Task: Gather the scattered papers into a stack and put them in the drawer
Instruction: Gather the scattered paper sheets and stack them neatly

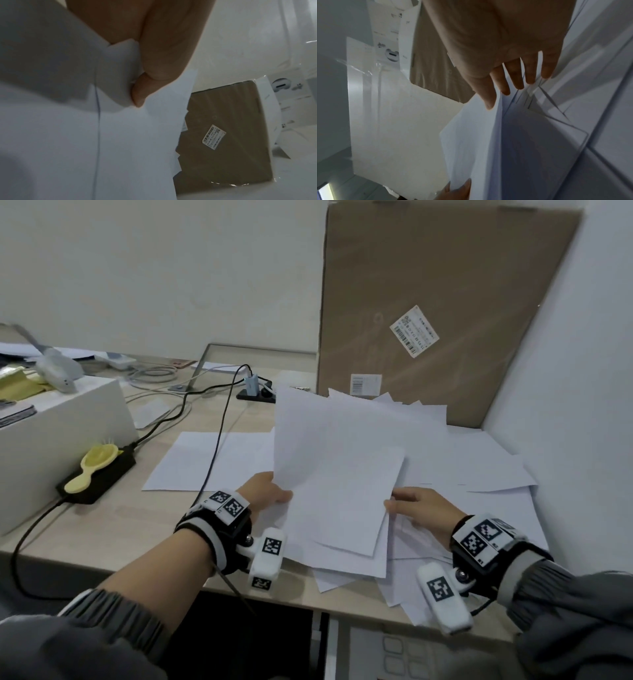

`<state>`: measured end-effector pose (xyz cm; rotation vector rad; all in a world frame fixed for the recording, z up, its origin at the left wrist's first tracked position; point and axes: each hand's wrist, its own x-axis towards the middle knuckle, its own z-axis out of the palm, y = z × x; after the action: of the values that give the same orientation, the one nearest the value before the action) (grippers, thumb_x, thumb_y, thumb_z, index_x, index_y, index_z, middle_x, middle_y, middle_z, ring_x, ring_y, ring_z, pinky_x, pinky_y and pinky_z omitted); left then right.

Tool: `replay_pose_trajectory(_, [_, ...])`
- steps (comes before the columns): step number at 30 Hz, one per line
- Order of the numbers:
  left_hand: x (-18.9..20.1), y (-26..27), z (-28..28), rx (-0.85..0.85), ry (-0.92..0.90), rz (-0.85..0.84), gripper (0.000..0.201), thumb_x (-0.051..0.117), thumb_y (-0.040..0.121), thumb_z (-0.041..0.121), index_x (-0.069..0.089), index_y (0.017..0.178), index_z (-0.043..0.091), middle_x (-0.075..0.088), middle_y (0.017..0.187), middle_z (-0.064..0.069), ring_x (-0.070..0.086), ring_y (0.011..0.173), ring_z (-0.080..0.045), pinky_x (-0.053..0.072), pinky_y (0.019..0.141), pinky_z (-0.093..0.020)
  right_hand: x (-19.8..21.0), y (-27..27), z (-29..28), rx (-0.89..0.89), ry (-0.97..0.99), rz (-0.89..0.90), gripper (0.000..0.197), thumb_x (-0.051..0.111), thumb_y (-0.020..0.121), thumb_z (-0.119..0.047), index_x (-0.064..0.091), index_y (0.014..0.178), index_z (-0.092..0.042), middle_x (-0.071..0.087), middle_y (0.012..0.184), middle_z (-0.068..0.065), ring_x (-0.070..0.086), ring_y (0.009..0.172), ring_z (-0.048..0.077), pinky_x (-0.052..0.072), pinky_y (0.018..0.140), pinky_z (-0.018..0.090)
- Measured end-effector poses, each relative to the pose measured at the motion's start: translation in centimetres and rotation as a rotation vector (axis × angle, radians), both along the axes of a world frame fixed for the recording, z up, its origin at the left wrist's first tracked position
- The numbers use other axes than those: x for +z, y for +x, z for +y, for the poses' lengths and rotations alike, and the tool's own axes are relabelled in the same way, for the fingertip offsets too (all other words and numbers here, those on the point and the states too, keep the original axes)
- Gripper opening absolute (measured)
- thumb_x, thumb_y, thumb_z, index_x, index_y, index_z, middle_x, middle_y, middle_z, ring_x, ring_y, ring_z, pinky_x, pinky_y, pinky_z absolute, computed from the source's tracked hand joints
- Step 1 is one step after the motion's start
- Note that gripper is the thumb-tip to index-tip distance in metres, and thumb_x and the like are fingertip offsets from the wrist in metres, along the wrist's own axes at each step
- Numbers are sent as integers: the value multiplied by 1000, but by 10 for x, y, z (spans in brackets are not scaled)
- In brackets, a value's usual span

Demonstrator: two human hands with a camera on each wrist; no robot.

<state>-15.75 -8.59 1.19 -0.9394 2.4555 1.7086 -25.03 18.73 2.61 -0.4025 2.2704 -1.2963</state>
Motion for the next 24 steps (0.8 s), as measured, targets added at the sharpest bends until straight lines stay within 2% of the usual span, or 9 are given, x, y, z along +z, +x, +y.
replay_pose_trajectory(2, [1,5,4,20,36,69,35,63,88,8,56,121,0,62,107,-17,58,101,-32,45,98,-46,0,2,4,-70,-34,-17,42,63,90,-24,53,128,-11,59,122,2,57,106,14,43,70,18])
replay_pose_trajectory(4, [5,9,5,53,72,137,28,61,89,5,57,116,1,61,103,-16,56,96,-29,44,92,-43,1,4,8,-115,-34,-34,52,64,88,-29,46,134,-11,54,127,6,53,110,18,45,73,23])
replay_pose_trajectory(6, [9,11,3,97,99,190,26,61,88,3,58,114,2,63,109,-17,58,100,-32,44,95,-43,2,5,14,-120,-42,-49,55,63,88,-32,44,136,-12,53,128,7,53,111,20,45,74,24])
replay_pose_trajectory(9, [13,12,1,152,148,260,35,63,86,4,58,121,1,65,117,-20,60,110,-38,44,102,-54,0,5,22,-125,-109,-63,53,60,90,-34,44,136,-12,55,127,6,55,111,19,47,77,25])
replay_pose_trajectory(13, [21,11,4,180,185,317,34,61,88,2,57,123,0,64,117,-21,59,111,-38,44,102,-52,6,0,27,-145,-138,-99,42,58,91,-36,50,126,-14,57,120,1,58,109,19,49,75,26])
replay_pose_trajectory(17, [19,8,0,172,178,294,37,59,89,0,55,125,-3,63,119,-22,59,112,-39,45,101,-51,17,-16,33,-252,-202,-149,34,59,91,-33,52,116,-11,56,113,6,58,110,26,47,87,35])
replay_pose_trajectory(19, [13,7,-4,188,151,270,37,58,89,-1,55,125,-4,64,117,-22,59,110,-38,45,100,-51,18,-26,37,-306,-213,-155,27,61,91,-28,53,108,-9,55,106,7,57,105,27,47,82,35])
replay_pose_trajectory(21, [9,6,-8,215,94,221,35,57,89,-2,56,123,-5,62,118,-23,58,110,-39,46,99,-50,17,-37,41,-344,-136,-68,27,64,89,-21,54,110,-8,55,107,10,55,99,25,46,75,32])
replay_pose_trajectory(24, [7,4,-16,227,-58,81,34,56,89,-1,55,122,-8,59,123,-26,56,114,-40,46,100,-46,11,-58,41,-304,133,189,41,68,84,-12,54,122,-5,58,119,14,55,103,26,42,84,31])
